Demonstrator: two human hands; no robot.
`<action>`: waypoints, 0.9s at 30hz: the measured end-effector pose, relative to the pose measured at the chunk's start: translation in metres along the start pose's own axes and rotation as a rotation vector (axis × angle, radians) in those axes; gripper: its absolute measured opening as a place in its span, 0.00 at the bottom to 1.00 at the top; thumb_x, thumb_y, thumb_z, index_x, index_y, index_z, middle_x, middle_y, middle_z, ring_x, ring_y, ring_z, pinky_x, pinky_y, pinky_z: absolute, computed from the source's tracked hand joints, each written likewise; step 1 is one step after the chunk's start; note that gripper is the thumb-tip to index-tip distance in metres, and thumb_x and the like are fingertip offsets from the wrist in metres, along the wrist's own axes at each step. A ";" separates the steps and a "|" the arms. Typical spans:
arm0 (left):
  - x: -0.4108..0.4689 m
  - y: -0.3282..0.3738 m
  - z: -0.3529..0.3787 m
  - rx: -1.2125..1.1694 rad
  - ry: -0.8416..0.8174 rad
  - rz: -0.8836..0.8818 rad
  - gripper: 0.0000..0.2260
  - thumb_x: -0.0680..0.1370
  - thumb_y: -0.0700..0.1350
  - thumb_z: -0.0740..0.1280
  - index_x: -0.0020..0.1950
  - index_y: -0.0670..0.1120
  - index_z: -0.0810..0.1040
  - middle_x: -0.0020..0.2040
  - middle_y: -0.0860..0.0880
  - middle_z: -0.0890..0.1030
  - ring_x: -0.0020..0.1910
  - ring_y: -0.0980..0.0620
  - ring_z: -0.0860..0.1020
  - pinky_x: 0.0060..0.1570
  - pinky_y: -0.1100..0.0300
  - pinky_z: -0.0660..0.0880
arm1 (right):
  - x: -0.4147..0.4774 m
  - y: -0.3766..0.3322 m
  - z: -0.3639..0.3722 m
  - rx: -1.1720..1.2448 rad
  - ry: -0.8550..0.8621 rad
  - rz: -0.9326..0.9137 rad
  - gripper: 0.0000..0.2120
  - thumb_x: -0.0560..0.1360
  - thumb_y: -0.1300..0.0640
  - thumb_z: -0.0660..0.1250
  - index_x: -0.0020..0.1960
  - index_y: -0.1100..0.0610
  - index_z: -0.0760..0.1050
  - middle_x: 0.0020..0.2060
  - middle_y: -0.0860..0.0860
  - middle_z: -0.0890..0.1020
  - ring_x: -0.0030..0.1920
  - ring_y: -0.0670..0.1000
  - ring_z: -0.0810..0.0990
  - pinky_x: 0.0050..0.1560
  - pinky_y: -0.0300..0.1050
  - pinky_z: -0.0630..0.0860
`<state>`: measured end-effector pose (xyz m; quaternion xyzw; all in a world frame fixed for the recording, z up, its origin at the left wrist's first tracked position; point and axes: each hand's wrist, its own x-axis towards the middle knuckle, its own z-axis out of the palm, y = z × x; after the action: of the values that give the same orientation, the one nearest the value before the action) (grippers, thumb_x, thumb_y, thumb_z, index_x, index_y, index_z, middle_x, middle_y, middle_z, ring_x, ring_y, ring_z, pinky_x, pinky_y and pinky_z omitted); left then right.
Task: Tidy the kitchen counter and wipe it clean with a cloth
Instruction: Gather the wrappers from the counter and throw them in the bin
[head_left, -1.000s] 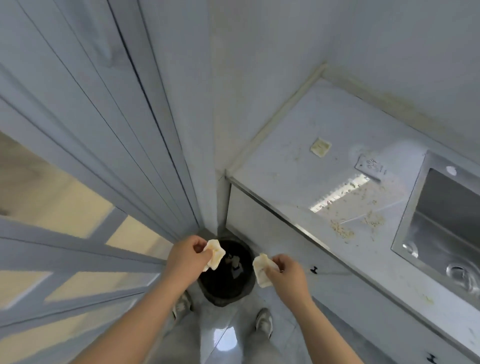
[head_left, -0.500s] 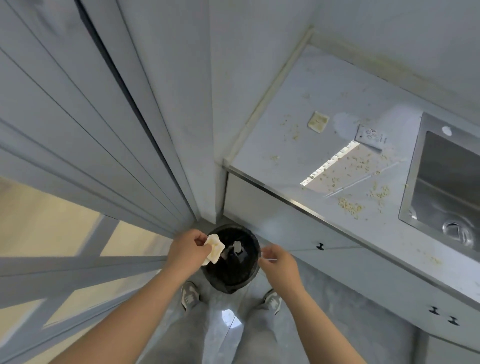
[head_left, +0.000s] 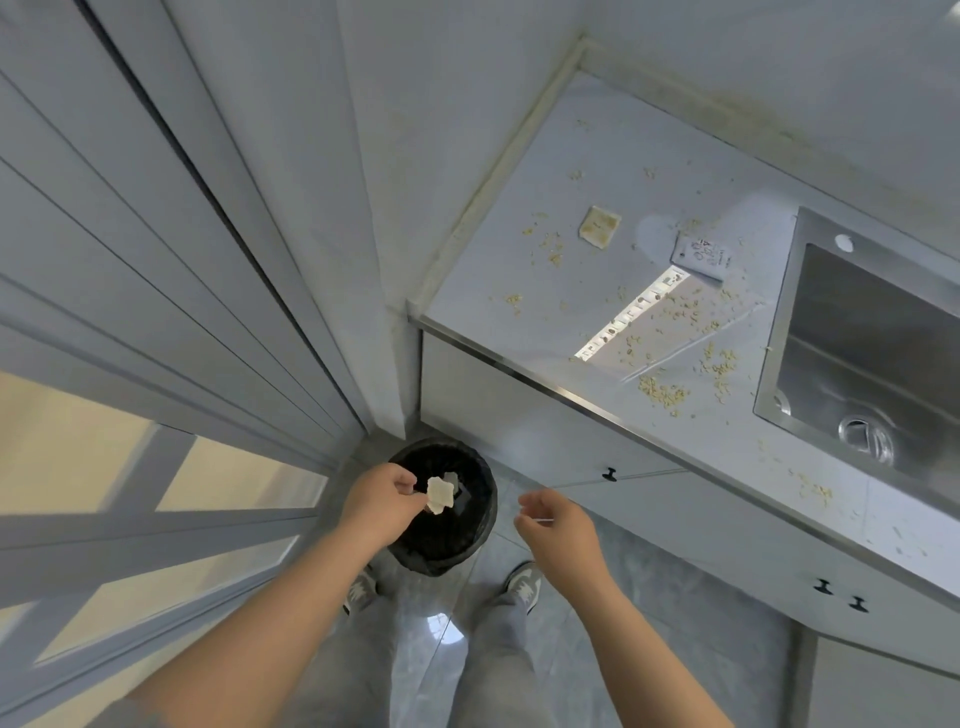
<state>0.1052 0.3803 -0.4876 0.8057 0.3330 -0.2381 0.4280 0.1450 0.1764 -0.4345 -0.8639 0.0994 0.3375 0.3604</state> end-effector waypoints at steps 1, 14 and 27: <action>-0.001 -0.001 0.001 -0.004 0.004 0.003 0.13 0.76 0.44 0.69 0.59 0.45 0.77 0.56 0.49 0.80 0.49 0.55 0.75 0.46 0.64 0.68 | 0.000 0.001 -0.001 -0.002 -0.003 -0.002 0.12 0.77 0.60 0.63 0.60 0.55 0.75 0.50 0.48 0.78 0.45 0.44 0.76 0.37 0.29 0.69; -0.026 0.005 -0.010 -0.052 0.068 0.083 0.06 0.78 0.43 0.67 0.54 0.48 0.78 0.49 0.53 0.78 0.47 0.58 0.74 0.38 0.69 0.66 | -0.006 -0.010 -0.011 0.024 0.003 -0.053 0.11 0.76 0.60 0.63 0.58 0.55 0.76 0.50 0.49 0.80 0.44 0.43 0.76 0.37 0.30 0.69; -0.032 0.091 -0.076 -0.090 0.104 0.397 0.03 0.77 0.45 0.68 0.50 0.52 0.79 0.45 0.57 0.79 0.46 0.59 0.77 0.43 0.66 0.69 | -0.007 -0.065 -0.066 0.204 0.207 -0.177 0.08 0.75 0.59 0.66 0.53 0.52 0.77 0.46 0.48 0.81 0.47 0.51 0.80 0.48 0.45 0.77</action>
<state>0.1589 0.3964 -0.3788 0.8467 0.1999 -0.0921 0.4844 0.2008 0.1773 -0.3598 -0.8585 0.0932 0.2017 0.4622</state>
